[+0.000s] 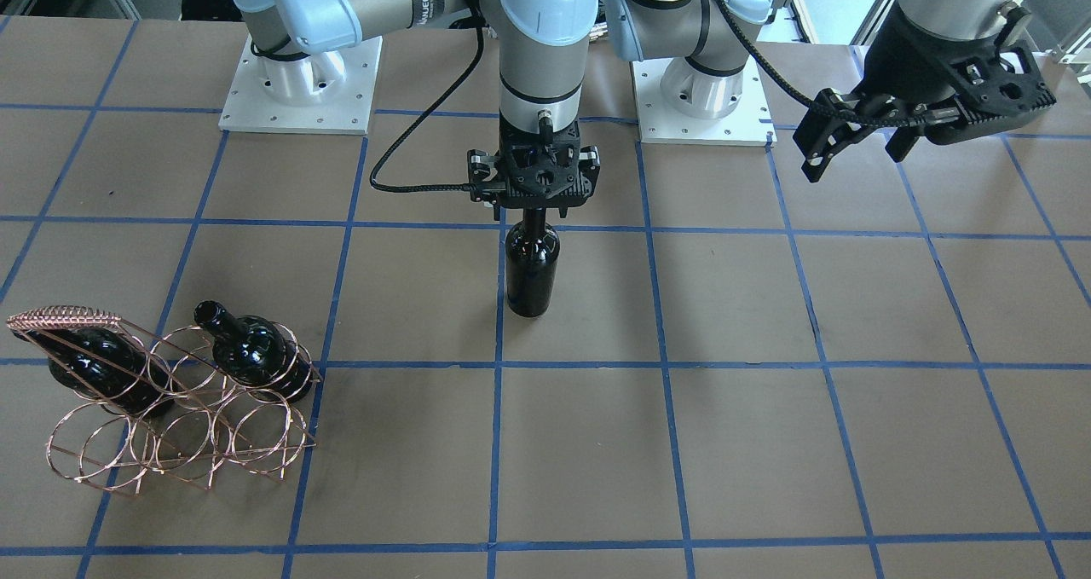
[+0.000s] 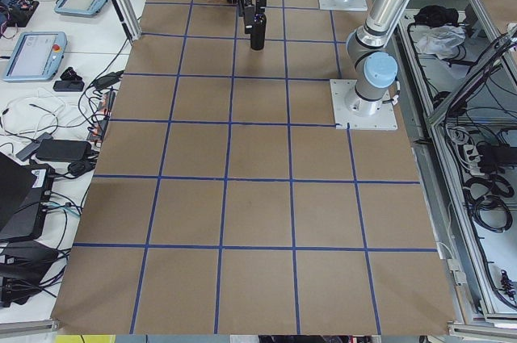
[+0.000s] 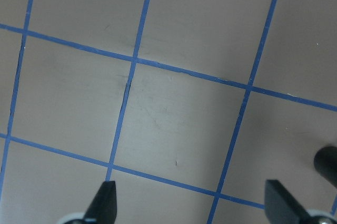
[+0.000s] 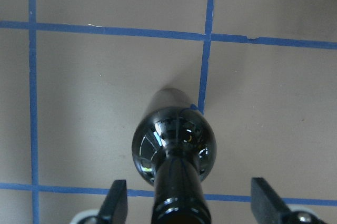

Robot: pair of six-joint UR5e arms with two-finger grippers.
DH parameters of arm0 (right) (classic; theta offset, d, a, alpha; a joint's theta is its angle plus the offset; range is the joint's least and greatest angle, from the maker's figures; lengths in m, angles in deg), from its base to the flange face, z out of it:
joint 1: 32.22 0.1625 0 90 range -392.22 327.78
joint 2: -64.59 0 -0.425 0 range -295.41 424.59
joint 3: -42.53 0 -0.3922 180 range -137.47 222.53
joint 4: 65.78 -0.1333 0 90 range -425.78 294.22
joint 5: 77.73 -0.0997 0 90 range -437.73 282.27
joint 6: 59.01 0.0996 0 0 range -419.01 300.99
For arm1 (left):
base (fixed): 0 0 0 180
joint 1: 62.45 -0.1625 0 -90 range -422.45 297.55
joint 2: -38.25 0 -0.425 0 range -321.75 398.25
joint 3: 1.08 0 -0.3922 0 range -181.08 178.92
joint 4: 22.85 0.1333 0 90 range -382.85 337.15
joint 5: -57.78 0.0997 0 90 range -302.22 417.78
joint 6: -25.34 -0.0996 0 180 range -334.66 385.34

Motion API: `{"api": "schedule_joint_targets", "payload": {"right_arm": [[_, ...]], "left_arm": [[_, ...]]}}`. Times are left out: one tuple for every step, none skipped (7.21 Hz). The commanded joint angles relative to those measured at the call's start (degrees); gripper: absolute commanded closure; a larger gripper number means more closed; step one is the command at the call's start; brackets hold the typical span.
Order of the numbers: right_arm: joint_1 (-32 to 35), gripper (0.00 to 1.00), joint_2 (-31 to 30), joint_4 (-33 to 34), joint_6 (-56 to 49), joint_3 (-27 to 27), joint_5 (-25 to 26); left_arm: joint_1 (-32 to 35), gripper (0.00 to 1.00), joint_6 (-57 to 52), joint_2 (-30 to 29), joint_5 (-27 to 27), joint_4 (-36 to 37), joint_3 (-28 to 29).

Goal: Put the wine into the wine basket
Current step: 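Move the right gripper to the standing bottle while the left gripper withdraws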

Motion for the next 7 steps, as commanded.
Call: {"api": "schedule_joint_targets", "payload": {"right_arm": [[-0.59,0.16,0.08,1.58,-0.54,0.11,0.02],[-0.59,0.22,0.08,1.59,-0.55,0.2,-0.06],[-0.59,0.22,0.16,1.41,-0.46,0.2,-0.06],[-0.59,0.21,0.69,1.15,-0.2,0.29,-0.15],[-0.59,0.21,1.04,1.23,-0.02,0.29,-0.15],[-0.59,0.21,0.96,1.23,0.16,0.29,-0.15],[-0.59,0.22,1.04,1.15,0.07,0.29,-0.15]], "left_arm": [[-0.03,0.0,0.0,0.09,0.0,-0.2,-0.09],[-0.12,0.0,-0.09,0.09,0.0,-0.2,0.0],[-0.2,0.0,-0.09,0.0,0.0,-0.28,-0.09],[-0.55,0.0,-0.09,0.09,0.0,-0.28,-0.09],[-0.56,0.0,-0.78,0.09,-0.09,-0.28,-0.09],[-0.73,0.0,-0.88,0.09,0.0,-0.2,-0.09],[-1.08,0.0,-1.4,0.09,0.0,-0.2,-0.09]]}}
